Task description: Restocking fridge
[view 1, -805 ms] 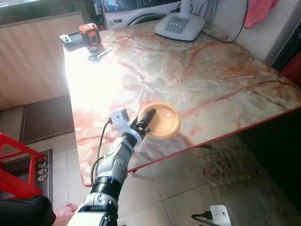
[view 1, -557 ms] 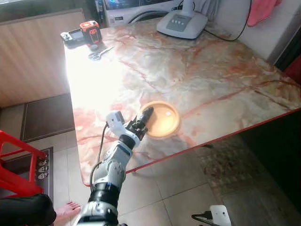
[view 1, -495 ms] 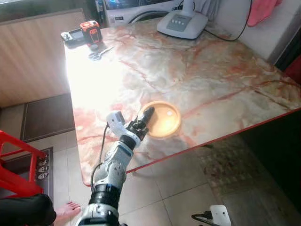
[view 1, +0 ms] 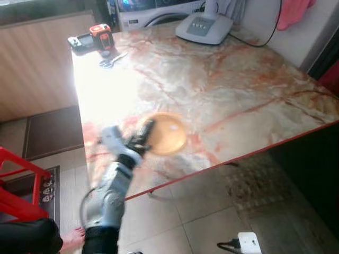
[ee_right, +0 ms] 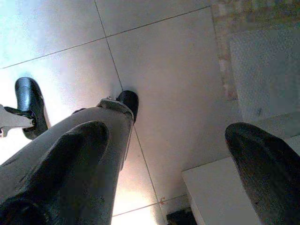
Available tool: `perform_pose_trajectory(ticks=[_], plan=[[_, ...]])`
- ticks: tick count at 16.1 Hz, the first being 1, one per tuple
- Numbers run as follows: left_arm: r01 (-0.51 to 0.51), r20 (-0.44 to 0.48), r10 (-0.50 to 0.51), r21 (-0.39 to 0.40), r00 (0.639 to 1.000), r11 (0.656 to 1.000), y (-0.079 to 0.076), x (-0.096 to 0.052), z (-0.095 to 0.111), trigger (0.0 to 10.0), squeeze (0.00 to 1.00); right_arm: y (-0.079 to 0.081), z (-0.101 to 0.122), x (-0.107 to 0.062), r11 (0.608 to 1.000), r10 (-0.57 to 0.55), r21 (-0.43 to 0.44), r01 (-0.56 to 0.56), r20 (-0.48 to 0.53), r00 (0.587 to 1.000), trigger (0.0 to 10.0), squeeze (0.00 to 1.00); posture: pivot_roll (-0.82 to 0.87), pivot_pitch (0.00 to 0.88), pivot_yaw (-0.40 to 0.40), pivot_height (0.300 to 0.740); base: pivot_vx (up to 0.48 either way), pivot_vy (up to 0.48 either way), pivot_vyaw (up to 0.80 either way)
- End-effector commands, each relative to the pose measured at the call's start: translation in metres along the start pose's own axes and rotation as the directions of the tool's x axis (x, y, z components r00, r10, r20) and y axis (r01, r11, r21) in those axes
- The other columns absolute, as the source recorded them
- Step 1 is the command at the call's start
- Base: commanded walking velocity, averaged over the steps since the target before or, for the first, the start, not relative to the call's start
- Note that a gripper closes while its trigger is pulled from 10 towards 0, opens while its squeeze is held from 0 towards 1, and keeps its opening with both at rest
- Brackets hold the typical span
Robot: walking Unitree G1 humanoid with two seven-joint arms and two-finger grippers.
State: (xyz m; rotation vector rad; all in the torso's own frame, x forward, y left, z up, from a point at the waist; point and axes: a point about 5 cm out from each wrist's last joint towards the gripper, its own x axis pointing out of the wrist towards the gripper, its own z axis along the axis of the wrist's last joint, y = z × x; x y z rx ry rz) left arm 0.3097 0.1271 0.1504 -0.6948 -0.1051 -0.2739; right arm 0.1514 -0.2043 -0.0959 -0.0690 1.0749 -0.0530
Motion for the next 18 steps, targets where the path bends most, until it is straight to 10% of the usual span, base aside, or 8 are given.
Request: perform_pose_trajectory(ticks=[1,18], plan=[[-0.017,0.043,0.017,0.006,0.999,1.000,-0.001,-0.002,0.012,10.0,0.00,0.001,-0.009,-0.001,1.000,0.001,0.014,0.000,-0.024,1.000,10.0,0.00,-0.01,0.079,-0.001,0.740,0.000,0.000,0.00],[-0.048,0.057,0.048,0.012,0.997,0.999,-0.014,-0.004,0.023,10.0,0.00,0.004,-0.011,-0.001,0.996,-0.013,0.089,0.014,-0.014,1.000,10.0,0.00,0.00,0.115,0.030,0.740,0.000,0.000,0.00]])
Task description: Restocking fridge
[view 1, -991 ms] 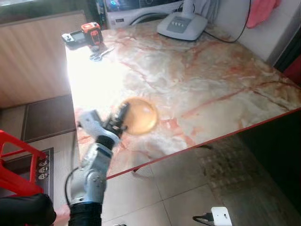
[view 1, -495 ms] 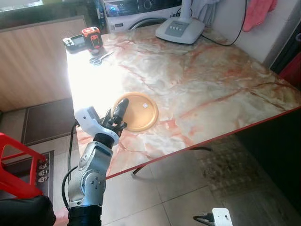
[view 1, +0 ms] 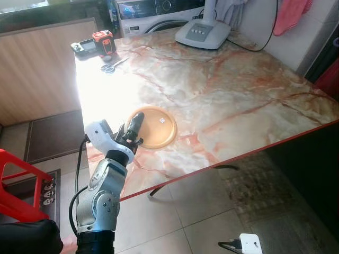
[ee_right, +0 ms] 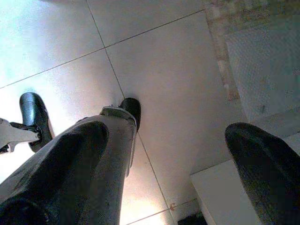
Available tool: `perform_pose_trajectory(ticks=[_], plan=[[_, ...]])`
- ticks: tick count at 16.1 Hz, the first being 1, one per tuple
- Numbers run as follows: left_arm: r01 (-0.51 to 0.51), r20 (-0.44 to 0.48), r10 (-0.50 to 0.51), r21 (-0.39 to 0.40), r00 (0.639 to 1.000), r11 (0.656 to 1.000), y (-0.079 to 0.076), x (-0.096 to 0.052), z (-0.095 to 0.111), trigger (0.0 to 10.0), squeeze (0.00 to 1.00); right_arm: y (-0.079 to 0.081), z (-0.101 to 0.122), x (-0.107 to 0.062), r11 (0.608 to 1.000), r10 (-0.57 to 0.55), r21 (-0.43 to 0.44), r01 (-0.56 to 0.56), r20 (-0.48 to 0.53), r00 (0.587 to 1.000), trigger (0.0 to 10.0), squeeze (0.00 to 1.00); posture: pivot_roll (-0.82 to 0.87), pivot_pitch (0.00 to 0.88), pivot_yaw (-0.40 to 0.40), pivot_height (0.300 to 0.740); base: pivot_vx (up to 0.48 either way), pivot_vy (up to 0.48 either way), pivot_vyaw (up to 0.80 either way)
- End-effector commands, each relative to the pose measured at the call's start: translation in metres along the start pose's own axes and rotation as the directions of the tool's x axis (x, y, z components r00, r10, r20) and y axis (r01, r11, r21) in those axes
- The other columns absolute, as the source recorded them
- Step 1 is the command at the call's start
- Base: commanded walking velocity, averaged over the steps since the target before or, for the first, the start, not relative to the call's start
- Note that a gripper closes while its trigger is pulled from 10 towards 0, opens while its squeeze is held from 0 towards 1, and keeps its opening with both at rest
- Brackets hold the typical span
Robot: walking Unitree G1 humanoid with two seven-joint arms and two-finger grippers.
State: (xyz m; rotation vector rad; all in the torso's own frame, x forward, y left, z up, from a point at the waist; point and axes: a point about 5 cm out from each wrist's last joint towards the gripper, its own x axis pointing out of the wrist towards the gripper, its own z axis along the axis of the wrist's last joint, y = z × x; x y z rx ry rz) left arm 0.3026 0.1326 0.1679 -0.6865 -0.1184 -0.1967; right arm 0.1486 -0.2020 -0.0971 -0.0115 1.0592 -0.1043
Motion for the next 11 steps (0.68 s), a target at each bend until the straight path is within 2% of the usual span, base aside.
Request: perform_pose_trajectory(ticks=[1,5,11], plan=[[0.019,0.020,-0.019,-0.002,1.000,1.000,-0.0049,0.0005,0.0055,10.0,0.00,0.0015,-0.0081,-0.0010,1.000,0.001,0.017,0.000,-0.026,1.000,10.0,0.00,0.00,0.115,0.030,0.740,0.000,0.000,0.00],[0.019,-0.003,-0.019,0.010,1.000,1.000,-0.0069,0.0007,0.0009,10.0,0.00,0.0015,-0.0072,-0.0009,1.000,0.000,0.018,0.000,-0.023,1.000,10.0,0.00,0.00,0.117,0.030,0.740,0.000,0.000,0.00],[0.021,-0.007,-0.021,0.011,1.000,1.000,-0.0073,0.0015,0.0005,10.0,0.00,0.0018,-0.0068,-0.0008,1.000,0.001,0.019,-0.001,-0.022,1.000,10.0,0.00,0.00,0.116,0.031,0.740,0.000,0.388,0.00]])
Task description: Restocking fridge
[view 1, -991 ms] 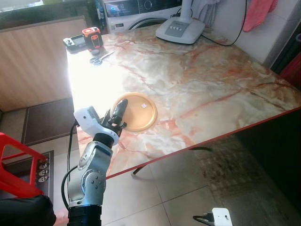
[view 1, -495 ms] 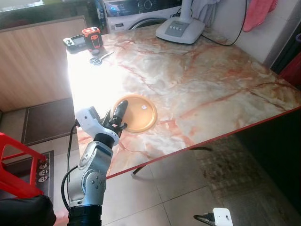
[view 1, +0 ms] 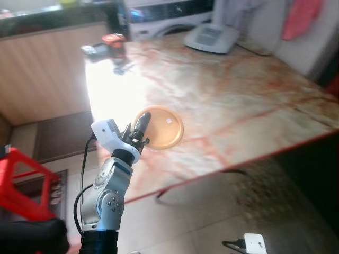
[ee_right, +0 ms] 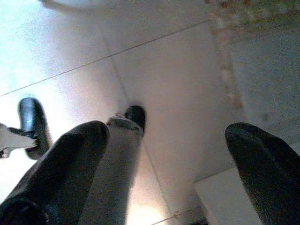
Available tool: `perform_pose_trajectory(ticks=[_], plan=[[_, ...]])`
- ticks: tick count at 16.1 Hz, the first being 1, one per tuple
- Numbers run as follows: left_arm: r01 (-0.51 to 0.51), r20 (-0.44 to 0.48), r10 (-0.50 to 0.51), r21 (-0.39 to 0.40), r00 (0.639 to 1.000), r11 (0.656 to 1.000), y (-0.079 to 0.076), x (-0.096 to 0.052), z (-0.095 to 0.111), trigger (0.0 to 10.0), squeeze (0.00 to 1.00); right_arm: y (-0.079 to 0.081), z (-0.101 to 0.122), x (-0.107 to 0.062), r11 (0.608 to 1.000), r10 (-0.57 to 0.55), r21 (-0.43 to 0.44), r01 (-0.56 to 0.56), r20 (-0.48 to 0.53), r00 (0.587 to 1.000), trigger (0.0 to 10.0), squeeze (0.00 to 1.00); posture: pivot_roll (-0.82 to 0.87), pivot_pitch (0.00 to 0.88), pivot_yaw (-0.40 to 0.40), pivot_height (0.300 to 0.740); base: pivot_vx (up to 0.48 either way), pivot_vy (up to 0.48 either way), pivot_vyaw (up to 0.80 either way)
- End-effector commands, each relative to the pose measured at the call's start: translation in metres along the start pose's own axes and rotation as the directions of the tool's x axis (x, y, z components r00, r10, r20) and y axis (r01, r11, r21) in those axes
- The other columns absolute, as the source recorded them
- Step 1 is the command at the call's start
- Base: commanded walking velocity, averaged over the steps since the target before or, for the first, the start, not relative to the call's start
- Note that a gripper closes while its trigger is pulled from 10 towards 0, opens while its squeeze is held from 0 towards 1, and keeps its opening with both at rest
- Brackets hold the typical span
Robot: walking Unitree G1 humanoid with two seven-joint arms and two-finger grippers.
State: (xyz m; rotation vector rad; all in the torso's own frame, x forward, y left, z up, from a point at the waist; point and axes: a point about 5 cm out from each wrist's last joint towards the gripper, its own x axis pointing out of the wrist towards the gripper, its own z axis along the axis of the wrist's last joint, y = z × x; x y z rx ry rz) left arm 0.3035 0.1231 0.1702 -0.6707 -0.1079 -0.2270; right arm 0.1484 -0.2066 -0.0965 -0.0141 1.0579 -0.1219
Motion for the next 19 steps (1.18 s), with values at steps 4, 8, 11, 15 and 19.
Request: perform_pose_trajectory(ticks=[4,8,11,15,19], plan=[[-0.005,0.012,0.005,0.009,1.000,1.000,0.0012,-0.0012,0.0035,10.0,0.00,0.0064,-0.0072,-0.0006,1.000,0.018,0.014,-0.018,-0.025,1.000,10.0,0.00,0.00,0.115,0.030,0.740,0.000,0.150,-0.11],[-0.001,0.008,0.001,0.017,1.000,1.000,0.0010,-0.0013,0.0030,10.0,0.00,0.0063,-0.0073,-0.0006,1.000,0.021,0.007,-0.021,-0.029,0.999,10.0,0.00,0.00,0.115,0.029,0.740,0.000,0.000,-0.20],[0.005,0.007,-0.005,0.023,1.000,1.000,0.0003,-0.0009,0.0027,10.0,0.00,0.0061,-0.0075,-0.0006,1.000,0.022,0.004,-0.022,-0.032,0.999,10.0,0.00,0.00,0.114,0.027,0.740,0.000,0.000,-0.80],[0.021,0.000,-0.021,0.056,1.000,0.998,-0.0017,-0.0008,0.0021,10.0,0.00,0.0060,-0.0077,-0.0006,1.000,0.024,0.000,-0.024,-0.036,0.999,10.0,0.00,0.01,0.114,0.027,0.740,0.000,-0.084,-0.80],[0.033,-0.015,-0.032,0.070,0.999,0.997,-0.0039,0.0002,-0.0006,10.0,0.00,0.0066,-0.0077,-0.0006,1.000,0.027,-0.003,-0.027,-0.036,0.999,10.0,0.00,0.01,0.113,0.028,0.740,0.000,-0.160,-0.80]])
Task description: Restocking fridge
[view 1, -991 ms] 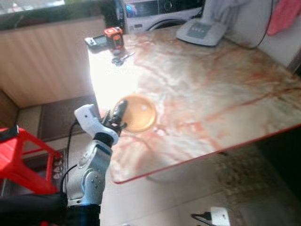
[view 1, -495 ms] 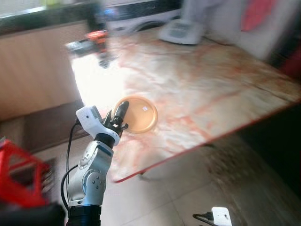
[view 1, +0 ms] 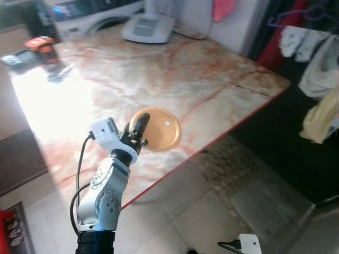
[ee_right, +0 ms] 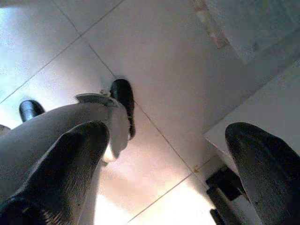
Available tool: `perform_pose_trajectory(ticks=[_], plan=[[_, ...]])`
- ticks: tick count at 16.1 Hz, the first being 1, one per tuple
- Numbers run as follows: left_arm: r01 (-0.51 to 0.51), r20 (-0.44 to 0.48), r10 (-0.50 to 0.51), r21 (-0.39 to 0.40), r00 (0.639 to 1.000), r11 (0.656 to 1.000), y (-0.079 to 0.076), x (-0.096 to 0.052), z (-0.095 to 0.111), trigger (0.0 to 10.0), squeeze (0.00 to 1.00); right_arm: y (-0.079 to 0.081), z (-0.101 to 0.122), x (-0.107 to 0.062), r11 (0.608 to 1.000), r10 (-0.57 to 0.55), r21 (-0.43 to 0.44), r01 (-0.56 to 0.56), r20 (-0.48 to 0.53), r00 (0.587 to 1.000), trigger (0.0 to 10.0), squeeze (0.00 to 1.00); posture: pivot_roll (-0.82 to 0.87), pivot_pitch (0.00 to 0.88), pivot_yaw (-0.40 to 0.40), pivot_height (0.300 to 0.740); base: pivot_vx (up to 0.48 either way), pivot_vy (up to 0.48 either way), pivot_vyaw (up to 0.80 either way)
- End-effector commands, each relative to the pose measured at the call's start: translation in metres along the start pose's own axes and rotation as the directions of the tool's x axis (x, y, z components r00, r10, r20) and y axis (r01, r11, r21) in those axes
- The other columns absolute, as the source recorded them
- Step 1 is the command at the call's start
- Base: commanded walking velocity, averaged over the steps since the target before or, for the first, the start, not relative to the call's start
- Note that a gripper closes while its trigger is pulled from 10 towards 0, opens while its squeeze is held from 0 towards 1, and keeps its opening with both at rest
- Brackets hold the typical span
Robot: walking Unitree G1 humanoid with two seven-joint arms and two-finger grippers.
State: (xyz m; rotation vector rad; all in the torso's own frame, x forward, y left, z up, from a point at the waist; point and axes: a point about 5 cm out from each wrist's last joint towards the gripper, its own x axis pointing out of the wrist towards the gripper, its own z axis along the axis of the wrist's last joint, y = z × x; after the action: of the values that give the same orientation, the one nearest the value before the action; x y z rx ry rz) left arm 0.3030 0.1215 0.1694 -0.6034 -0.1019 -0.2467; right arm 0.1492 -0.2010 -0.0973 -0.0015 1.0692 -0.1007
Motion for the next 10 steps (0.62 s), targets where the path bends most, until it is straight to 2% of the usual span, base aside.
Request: perform_pose_trajectory(ticks=[1,10], plan=[[0.021,0.004,-0.021,0.007,1.000,1.000,-0.0041,0.0006,0.0008,10.0,0.00,0.0009,-0.0078,-0.0010,1.000,0.004,-0.003,-0.004,-0.025,1.000,10.0,0.00,0.01,0.113,0.028,0.740,0.000,0.000,-0.80],[0.034,0.002,-0.034,0.022,0.999,0.999,-0.0056,0.0013,0.0005,10.0,0.00,0.0012,-0.0071,-0.0008,1.000,0.009,-0.008,-0.009,-0.025,1.000,10.0,0.00,0.01,0.110,0.028,0.740,0.000,0.000,-0.80]])
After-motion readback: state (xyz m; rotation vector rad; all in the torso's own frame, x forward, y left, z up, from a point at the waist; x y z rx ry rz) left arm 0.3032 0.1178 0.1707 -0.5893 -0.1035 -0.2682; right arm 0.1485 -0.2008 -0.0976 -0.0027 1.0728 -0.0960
